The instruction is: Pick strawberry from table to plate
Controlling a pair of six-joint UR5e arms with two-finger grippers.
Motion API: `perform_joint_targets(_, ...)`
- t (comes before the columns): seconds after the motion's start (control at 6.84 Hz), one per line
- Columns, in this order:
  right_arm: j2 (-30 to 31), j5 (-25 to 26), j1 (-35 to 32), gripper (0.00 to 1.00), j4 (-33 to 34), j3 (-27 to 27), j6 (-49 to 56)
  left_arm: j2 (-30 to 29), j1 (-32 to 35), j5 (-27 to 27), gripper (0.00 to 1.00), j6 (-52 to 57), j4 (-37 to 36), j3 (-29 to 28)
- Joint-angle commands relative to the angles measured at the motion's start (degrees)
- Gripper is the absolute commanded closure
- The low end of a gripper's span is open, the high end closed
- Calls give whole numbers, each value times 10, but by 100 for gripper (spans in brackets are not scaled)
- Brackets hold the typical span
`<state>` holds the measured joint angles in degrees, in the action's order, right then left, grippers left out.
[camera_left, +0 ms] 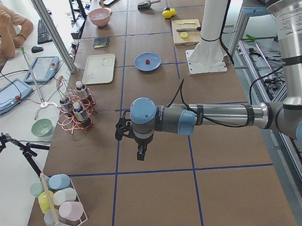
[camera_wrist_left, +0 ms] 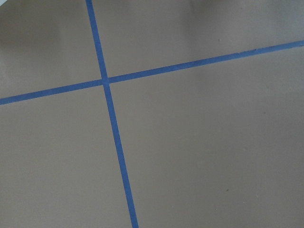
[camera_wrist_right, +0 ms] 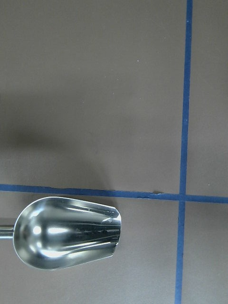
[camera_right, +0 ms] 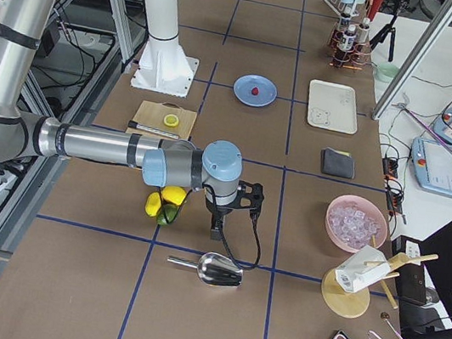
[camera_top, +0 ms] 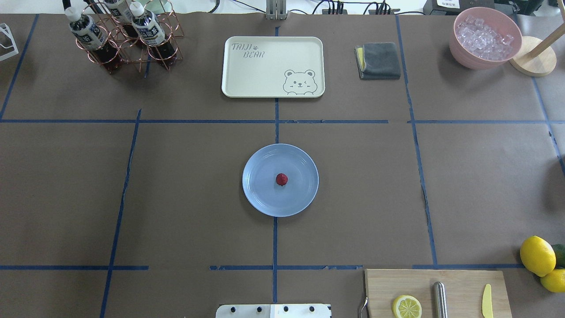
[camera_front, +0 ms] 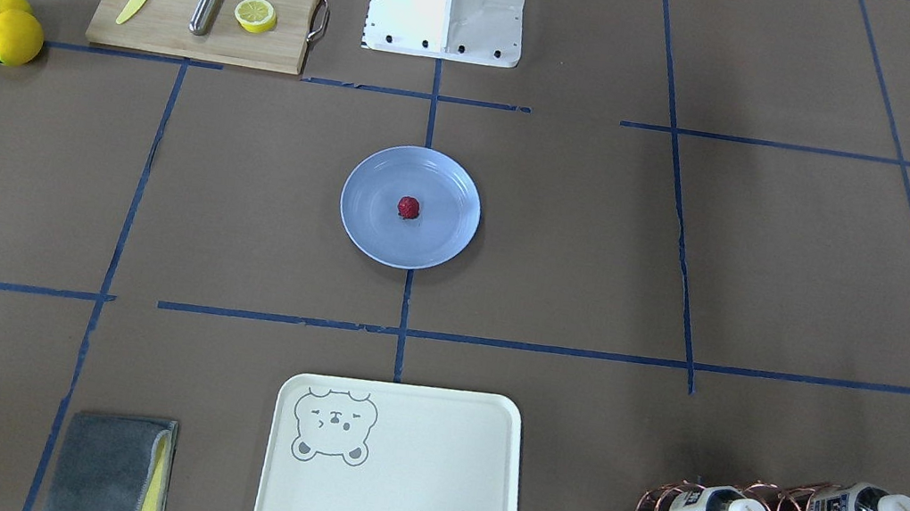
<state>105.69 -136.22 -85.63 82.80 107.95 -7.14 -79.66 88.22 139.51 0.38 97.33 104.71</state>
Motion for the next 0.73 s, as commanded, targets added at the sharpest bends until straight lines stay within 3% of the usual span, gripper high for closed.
perform_joint_targets(0.0, -14, 2, 0, 0, -1, 0, -1, -1, 10, 2, 0, 1, 1, -8)
perform_joint_targets(0.58, -38, 2, 1, 0, -2, -33, 3, -8, 5, -5, 0, 2, 58, -8)
